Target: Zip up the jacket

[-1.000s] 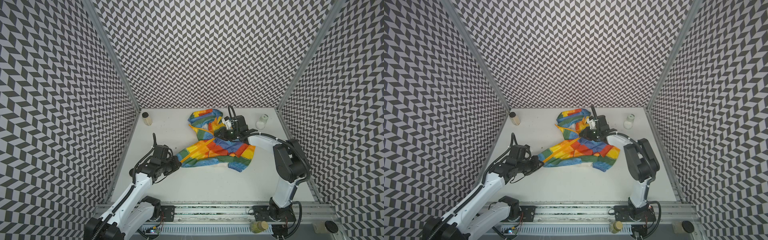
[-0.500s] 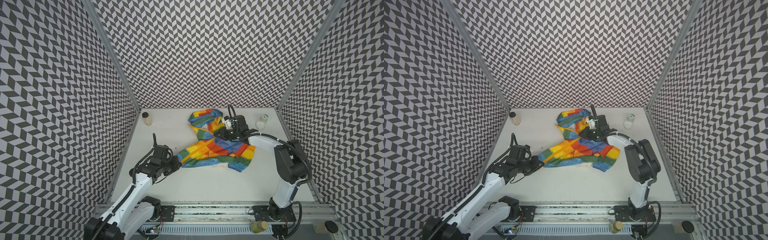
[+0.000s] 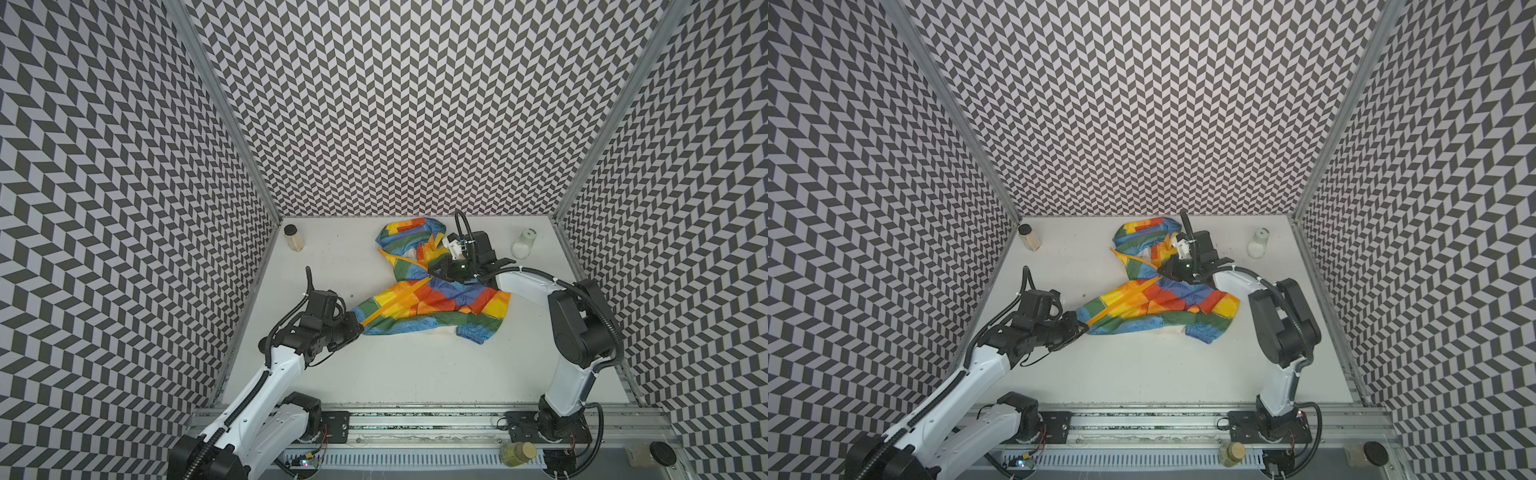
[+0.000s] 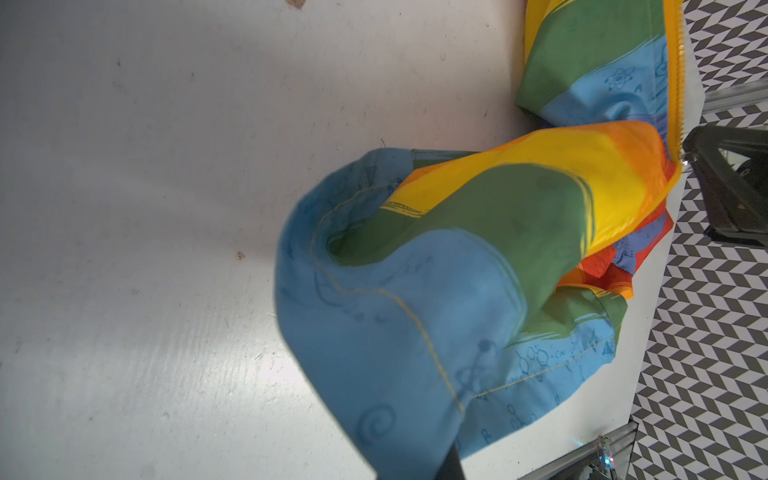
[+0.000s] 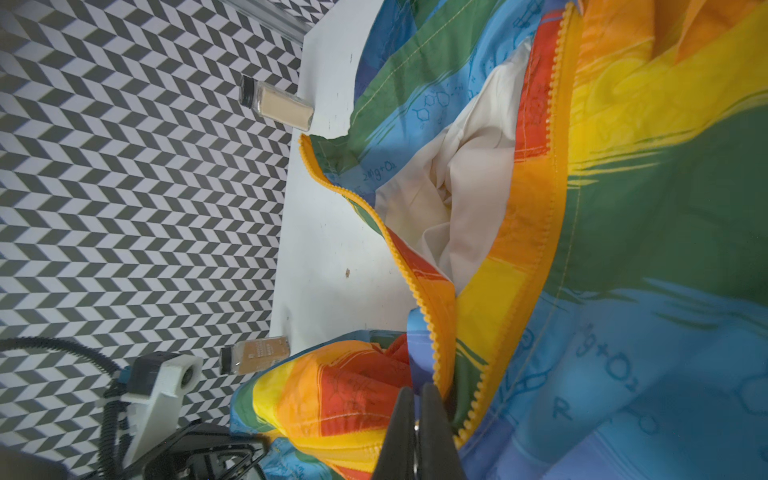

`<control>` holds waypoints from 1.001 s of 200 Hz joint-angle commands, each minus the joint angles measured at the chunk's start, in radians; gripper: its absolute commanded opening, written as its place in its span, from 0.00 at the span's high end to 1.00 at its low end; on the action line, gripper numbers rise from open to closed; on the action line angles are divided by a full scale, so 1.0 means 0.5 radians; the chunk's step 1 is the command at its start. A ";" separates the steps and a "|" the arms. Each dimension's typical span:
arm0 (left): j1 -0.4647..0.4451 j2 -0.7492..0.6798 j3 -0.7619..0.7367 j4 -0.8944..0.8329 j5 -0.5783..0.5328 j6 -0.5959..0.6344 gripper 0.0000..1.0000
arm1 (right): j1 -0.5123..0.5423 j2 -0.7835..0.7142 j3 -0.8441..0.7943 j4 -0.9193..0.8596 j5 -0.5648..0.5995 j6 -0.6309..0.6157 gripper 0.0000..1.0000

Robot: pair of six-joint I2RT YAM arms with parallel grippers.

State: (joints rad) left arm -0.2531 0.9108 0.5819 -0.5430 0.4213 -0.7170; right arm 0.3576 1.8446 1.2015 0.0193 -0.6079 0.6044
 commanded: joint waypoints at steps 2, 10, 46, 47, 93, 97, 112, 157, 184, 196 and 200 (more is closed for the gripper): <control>0.015 -0.033 -0.013 0.020 0.001 -0.021 1.00 | 0.018 -0.093 -0.014 0.008 0.055 -0.060 1.00; 0.015 -0.034 -0.010 0.024 0.009 -0.025 1.00 | 0.021 -0.105 -0.013 -0.003 0.071 -0.080 1.00; 0.015 -0.066 0.073 0.022 0.044 -0.037 1.00 | 0.035 -0.214 -0.011 -0.080 0.299 -0.245 1.00; 0.015 -0.066 0.076 0.022 0.044 -0.038 1.00 | 0.036 -0.218 -0.012 -0.084 0.308 -0.251 1.00; 0.016 -0.085 0.305 -0.005 0.104 0.006 1.00 | 0.042 -0.343 0.101 -0.243 0.722 -0.500 1.00; 0.015 -0.087 0.330 -0.010 0.108 0.012 1.00 | 0.042 -0.350 0.106 -0.249 0.756 -0.521 1.00; 0.015 -0.088 0.397 -0.028 0.111 0.034 1.00 | 0.054 -0.380 0.120 -0.256 0.909 -0.599 1.00; 0.038 -0.075 0.519 -0.115 0.070 0.101 1.00 | 0.061 -0.436 0.131 -0.200 1.266 -0.735 1.00; 0.085 -0.082 0.527 -0.140 0.054 0.112 1.00 | 0.058 -0.438 0.132 -0.107 1.353 -0.754 1.00; 0.108 -0.089 0.527 -0.150 0.045 0.119 1.00 | 0.058 -0.424 0.160 -0.112 1.358 -0.762 1.00; 0.115 -0.093 0.528 -0.152 0.042 0.123 1.00 | 0.058 -0.418 0.169 -0.116 1.361 -0.763 1.00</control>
State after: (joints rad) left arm -0.2283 0.8848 0.8158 -0.5610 0.4828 -0.6792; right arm 0.4099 1.6566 1.2430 -0.0834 -0.0692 0.2657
